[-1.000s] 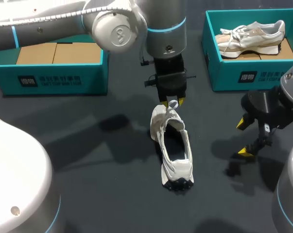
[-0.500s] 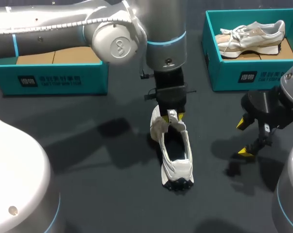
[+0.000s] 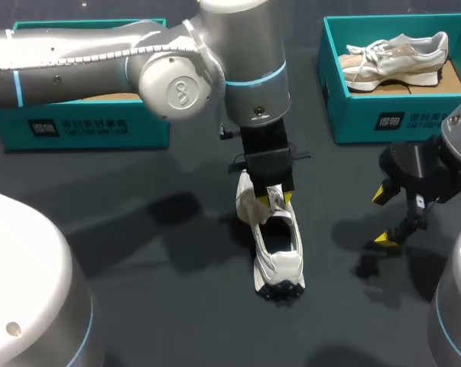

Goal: Take the shoe out of the shoebox, open the shoe tongue, remove and reinsert the insole, then place the shoe into the shoebox

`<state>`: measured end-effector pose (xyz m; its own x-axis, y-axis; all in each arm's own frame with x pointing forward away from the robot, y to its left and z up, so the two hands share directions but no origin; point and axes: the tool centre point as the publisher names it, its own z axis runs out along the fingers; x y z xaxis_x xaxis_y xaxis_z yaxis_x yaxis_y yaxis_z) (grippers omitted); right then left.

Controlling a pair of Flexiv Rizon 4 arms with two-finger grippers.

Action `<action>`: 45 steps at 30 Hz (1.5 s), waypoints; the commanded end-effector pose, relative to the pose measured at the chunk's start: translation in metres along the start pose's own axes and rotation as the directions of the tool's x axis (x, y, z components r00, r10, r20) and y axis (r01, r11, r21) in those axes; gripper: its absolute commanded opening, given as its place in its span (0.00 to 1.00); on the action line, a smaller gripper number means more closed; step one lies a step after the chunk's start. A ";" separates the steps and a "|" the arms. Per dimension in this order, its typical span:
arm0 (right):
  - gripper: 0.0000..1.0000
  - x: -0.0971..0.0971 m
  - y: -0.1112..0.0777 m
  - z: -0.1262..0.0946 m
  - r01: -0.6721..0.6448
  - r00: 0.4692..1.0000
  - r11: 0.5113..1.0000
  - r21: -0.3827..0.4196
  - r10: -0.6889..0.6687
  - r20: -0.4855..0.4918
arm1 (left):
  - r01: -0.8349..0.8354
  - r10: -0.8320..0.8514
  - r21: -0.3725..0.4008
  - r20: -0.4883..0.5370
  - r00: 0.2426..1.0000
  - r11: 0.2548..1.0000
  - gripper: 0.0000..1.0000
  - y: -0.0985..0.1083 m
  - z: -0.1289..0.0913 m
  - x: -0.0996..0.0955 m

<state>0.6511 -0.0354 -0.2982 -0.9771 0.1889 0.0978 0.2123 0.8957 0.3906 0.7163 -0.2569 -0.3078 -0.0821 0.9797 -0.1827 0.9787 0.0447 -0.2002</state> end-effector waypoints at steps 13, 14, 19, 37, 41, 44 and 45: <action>1.00 0.002 -0.001 0.000 0.000 1.000 1.000 0.001 0.000 0.003 | 0.045 -0.045 0.047 0.001 0.999 0.998 0.32 -0.026 0.040 0.016; 1.00 0.002 -0.001 0.000 0.000 1.000 1.000 0.001 0.000 0.003 | 0.045 -0.045 0.040 0.013 0.999 0.998 0.33 -0.029 0.037 0.018; 1.00 0.002 -0.001 0.000 0.000 1.000 1.000 0.001 0.000 0.003 | 0.030 -0.031 0.002 0.050 0.998 1.000 0.35 -0.041 0.010 0.020; 1.00 0.002 -0.001 0.000 0.000 1.000 1.000 0.001 0.000 0.003 | 0.298 -0.284 -0.221 0.090 0.954 0.929 1.00 -0.056 -0.043 0.015; 1.00 0.002 -0.001 0.000 0.000 1.000 1.000 0.001 0.000 0.003 | 0.346 -0.333 -0.201 0.096 0.938 0.916 1.00 -0.059 -0.041 0.017; 1.00 0.002 -0.001 0.000 0.000 1.000 1.000 0.001 0.000 0.003 | 0.496 -0.475 -0.197 0.146 0.868 0.846 1.00 -0.070 -0.034 0.022; 1.00 0.002 -0.001 0.000 0.000 1.000 1.000 0.001 0.000 0.003 | 0.552 -0.529 -0.202 0.159 0.834 0.809 1.00 -0.074 -0.032 0.023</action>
<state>0.6511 -0.0354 -0.2982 -0.9771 0.1888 0.0978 0.2122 0.8958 0.3906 0.6566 -0.2344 -0.2592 -0.4896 0.8514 -0.1882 0.8717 0.4832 -0.0821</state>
